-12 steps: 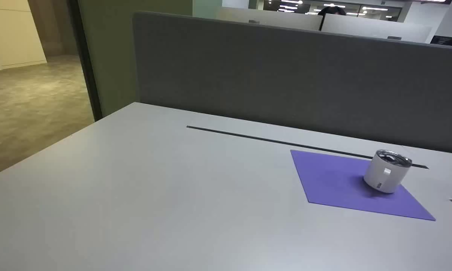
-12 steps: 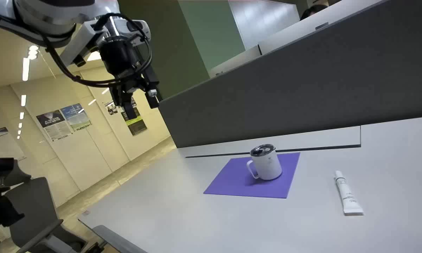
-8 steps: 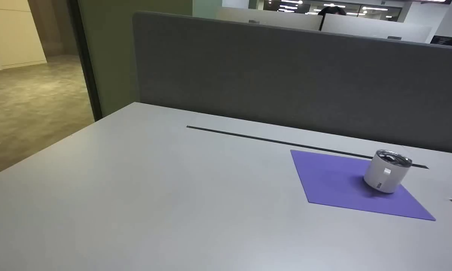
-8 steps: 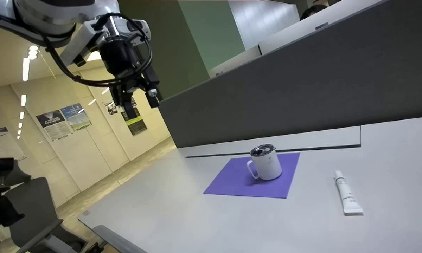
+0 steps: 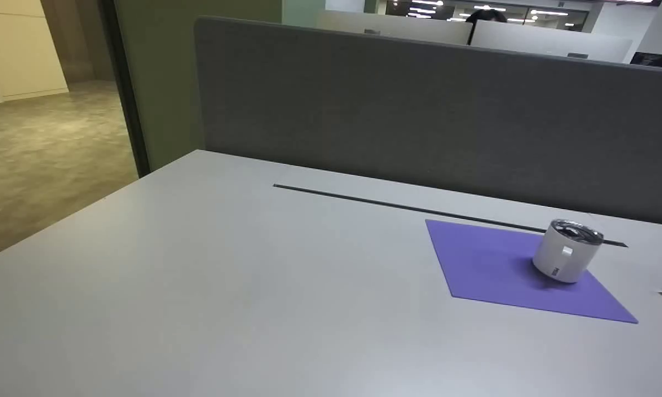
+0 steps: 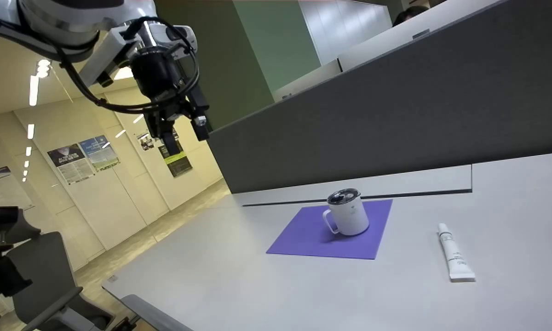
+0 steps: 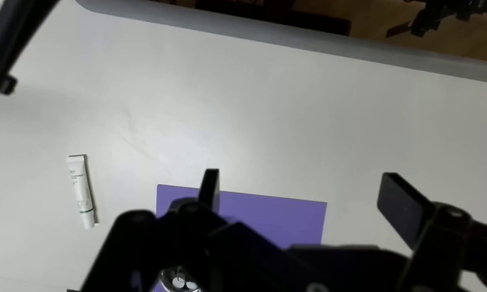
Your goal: Move the black object on the strainer to the right, then to the left
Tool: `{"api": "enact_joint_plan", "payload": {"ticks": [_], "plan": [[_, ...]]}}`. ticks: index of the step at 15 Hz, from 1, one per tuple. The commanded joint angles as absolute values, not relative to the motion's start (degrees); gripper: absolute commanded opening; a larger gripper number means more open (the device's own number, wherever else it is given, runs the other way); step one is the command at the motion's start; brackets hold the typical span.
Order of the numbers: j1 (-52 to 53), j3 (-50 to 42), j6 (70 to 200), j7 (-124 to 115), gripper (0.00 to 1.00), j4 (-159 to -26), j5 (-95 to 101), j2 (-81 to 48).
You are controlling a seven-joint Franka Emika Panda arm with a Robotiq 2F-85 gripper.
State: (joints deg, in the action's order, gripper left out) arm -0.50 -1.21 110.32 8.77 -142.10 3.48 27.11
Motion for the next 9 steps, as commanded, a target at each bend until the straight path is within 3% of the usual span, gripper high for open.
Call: {"api": "enact_joint_plan", "payload": {"ticks": [1, 2, 3, 4, 9], "plan": [[-2.1, -3.0, 118.3, 8.3, 1.0, -139.4, 5.2, 23.2], [-2.8, -3.6, 122.1, 9.1, 1.0, -138.6, 6.3, 21.5], [-3.8, -4.4, 125.0, 9.1, 0.91, -137.0, 7.0, 18.9], [-4.3, -5.3, 127.5, 9.4, 0.73, -135.5, 7.0, 16.6], [-6.8, -8.7, 133.2, 11.0, 0.37, -123.5, 5.2, 2.0]]}}
